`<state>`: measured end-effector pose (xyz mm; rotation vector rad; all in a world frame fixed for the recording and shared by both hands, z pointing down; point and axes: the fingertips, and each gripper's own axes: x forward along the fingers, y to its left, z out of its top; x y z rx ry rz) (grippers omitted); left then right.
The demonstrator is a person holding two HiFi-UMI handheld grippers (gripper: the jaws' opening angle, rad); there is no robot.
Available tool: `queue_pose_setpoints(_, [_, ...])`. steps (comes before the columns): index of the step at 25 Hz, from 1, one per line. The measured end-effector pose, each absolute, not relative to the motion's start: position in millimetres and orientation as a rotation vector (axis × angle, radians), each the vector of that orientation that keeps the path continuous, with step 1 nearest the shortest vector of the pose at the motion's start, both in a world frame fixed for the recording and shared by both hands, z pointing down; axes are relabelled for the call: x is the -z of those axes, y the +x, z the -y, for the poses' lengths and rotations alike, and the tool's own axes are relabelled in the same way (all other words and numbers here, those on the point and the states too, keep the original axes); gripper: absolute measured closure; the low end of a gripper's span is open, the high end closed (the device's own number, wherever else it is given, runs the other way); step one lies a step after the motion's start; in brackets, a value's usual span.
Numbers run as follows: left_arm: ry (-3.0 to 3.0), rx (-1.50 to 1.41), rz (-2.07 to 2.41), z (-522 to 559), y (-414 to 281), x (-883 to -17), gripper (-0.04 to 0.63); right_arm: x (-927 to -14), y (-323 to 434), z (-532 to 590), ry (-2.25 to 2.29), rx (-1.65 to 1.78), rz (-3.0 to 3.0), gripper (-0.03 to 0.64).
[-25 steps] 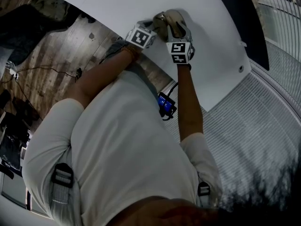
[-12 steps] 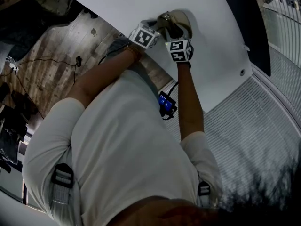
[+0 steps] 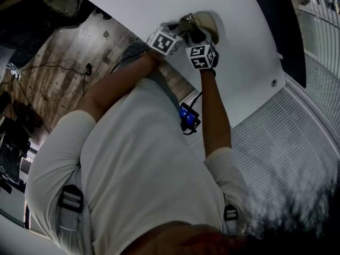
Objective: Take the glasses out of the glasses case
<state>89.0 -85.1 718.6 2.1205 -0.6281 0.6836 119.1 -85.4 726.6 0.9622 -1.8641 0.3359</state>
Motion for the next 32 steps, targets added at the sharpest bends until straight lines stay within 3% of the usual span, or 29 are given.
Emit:
queue_pose_setpoints(8, [2.112,-0.7,0.608,83,93,-728,0.414,-723,121,87,0.974,-0.378,1.868,0.528])
queue_pose_setpoints(13, [2.109,-0.713,0.585,80,95,-728,0.413,-708,122,86,1.011,-0.383,1.895,0.597])
queue_pose_setpoints(32, [2.206,-0.688,0.625,90,100,-693,0.417,-670,134,82,1.135,-0.374,1.951,0.598])
